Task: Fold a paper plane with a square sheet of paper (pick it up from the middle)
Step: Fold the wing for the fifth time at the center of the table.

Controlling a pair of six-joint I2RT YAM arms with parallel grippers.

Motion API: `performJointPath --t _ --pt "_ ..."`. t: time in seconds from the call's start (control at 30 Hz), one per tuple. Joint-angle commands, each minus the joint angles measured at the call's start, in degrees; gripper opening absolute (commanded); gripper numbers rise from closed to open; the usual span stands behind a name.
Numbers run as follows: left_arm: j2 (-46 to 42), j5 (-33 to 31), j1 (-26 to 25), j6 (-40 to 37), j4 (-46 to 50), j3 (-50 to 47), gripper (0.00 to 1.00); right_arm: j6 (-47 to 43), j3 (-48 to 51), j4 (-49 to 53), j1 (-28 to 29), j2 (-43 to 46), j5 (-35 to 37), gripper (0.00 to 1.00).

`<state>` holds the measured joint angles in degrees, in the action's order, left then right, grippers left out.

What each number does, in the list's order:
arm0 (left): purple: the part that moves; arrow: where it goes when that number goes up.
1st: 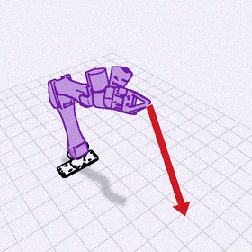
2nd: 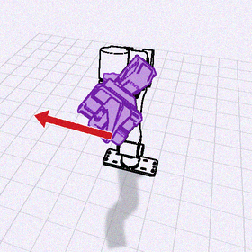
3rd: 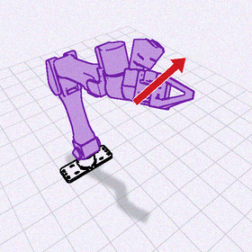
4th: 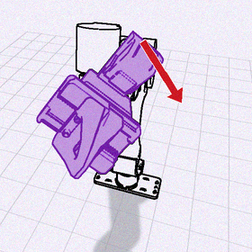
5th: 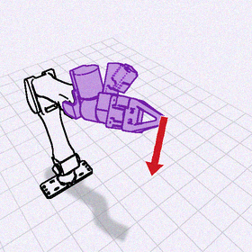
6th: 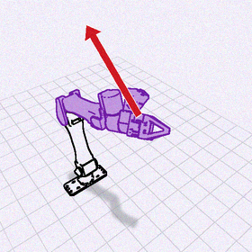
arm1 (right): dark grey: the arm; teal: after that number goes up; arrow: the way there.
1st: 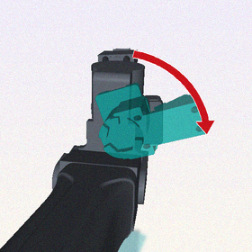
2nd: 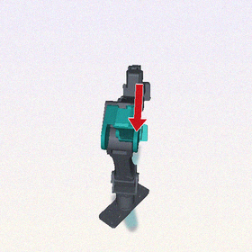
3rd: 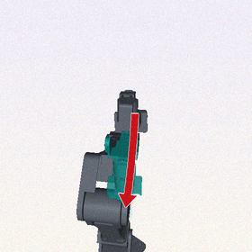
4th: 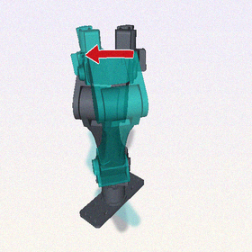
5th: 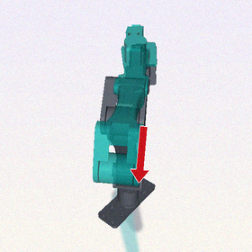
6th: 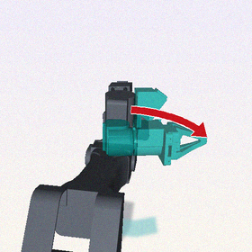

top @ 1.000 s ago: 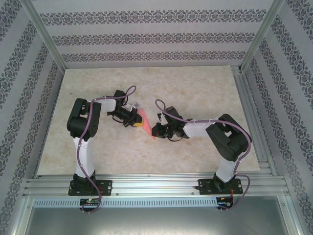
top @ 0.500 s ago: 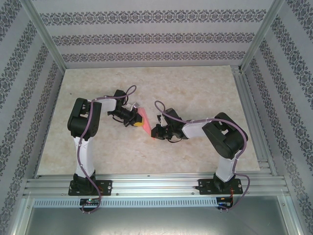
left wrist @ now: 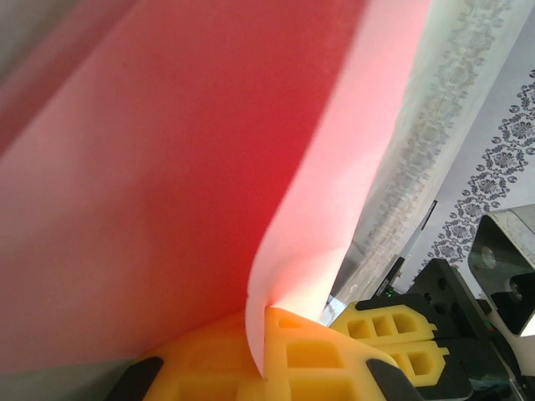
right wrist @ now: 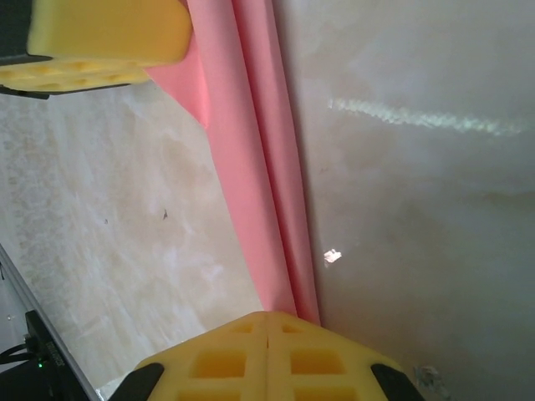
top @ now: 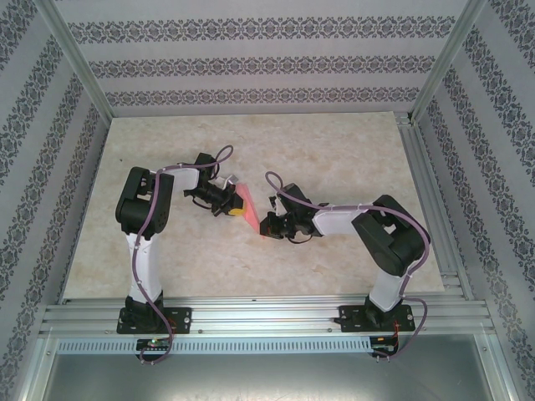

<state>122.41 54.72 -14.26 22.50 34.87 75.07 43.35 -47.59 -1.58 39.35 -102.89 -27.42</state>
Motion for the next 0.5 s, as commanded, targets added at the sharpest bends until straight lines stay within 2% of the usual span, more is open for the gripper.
performJointPath --t 0.0,0.07,0.17,0.33,0.47 --pt "1.81 -1.54 0.67 -1.81 0.49 0.96 0.04 -0.43 1.39 0.63 -0.02 -2.65 0.46 0.05" --pt "1.74 -1.54 0.71 -1.82 0.49 0.87 0.04 0.05 1.89 -0.09 0.02 -4.66 0.58 0.05" --pt "1.73 -1.63 0.65 -1.85 0.76 1.04 0.04 -1.07 0.66 4.41 0.39 -6.52 3.03 0.04" --pt "1.82 -1.78 0.78 -2.02 0.99 1.13 0.04 -2.41 -1.13 8.84 1.32 -3.47 4.27 0.03" --pt "1.76 -1.81 0.73 -2.09 1.14 1.22 0.04 -1.08 -1.51 5.53 1.50 0.37 1.10 0.04"
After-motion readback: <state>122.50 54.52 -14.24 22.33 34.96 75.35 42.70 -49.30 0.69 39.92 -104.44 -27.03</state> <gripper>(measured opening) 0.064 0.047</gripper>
